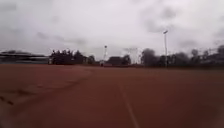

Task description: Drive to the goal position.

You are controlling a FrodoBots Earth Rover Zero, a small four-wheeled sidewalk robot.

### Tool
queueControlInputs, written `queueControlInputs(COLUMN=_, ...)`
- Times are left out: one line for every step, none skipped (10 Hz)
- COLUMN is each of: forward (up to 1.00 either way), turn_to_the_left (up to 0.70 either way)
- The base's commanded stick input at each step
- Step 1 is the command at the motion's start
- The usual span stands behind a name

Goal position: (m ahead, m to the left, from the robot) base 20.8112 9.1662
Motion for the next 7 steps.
queueControlInputs(forward=0.5, turn_to_the_left=0.0)
queueControlInputs(forward=0.5, turn_to_the_left=0.0)
queueControlInputs(forward=0.5, turn_to_the_left=0.0)
queueControlInputs(forward=0.5, turn_to_the_left=0.0)
queueControlInputs(forward=0.5, turn_to_the_left=0.0)
queueControlInputs(forward=0.5, turn_to_the_left=0.0)
queueControlInputs(forward=0.5, turn_to_the_left=0.0)
